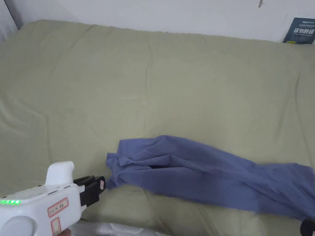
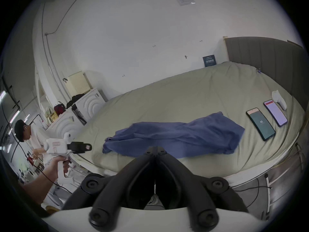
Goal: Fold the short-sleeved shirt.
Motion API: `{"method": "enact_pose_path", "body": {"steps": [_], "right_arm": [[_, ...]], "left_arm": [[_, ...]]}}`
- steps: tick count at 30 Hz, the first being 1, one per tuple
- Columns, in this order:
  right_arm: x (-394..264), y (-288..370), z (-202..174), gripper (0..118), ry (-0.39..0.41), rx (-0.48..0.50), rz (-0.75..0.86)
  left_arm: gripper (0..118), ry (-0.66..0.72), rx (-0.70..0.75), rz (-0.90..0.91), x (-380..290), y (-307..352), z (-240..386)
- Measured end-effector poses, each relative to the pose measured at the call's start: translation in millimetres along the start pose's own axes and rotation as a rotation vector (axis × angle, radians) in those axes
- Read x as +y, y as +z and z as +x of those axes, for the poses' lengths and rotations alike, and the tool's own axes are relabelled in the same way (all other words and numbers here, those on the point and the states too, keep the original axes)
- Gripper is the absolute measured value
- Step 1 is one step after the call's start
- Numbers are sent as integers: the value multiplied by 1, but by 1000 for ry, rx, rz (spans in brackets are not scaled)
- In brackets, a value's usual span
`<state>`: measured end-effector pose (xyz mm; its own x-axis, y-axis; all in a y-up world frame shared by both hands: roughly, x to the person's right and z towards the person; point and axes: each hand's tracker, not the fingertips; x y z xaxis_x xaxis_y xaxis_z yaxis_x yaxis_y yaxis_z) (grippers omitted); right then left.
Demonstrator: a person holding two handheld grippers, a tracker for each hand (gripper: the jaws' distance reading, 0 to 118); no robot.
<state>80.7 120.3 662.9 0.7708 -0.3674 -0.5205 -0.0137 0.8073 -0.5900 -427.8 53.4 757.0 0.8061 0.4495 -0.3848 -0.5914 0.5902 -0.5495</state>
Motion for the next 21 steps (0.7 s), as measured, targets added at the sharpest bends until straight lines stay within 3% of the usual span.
{"method": "enact_pose_path", "body": {"steps": [1,2,4,5,7,10,13,15,18,20,21], "right_arm": [[2,-3,-5,0,33,-1,-5],[4,-6,-4,0,59,-3,-14],[7,-11,-9,0,65,0,-16],[9,-12,-11,0,64,5,-19],[11,-17,-10,0,64,4,-25],[11,-22,-2,0,58,-2,-41],[13,-30,0,0,49,-8,-59],[16,-36,2,0,41,-13,-69],[19,-45,4,0,36,-16,-74],[22,-49,3,0,43,-25,-81],[24,-49,3,0,47,-31,-79]], "left_arm": [[1,25,3,4,4,-6,-2],[22,43,-16,-16,12,-15,-8],[103,162,-66,-57,30,-35,-31],[118,202,-85,-78,34,-42,-36],[118,266,-160,-122,40,-56,-59],[118,533,-317,-191,42,-78,-66],[118,668,-565,-231,27,-125,-88],[118,634,-700,-221,35,-146,-77],[118,504,-658,-300,51,-190,-65],[115,395,-519,-323,66,-194,-50],[93,387,-459,-314,62,-184,-33]]}}
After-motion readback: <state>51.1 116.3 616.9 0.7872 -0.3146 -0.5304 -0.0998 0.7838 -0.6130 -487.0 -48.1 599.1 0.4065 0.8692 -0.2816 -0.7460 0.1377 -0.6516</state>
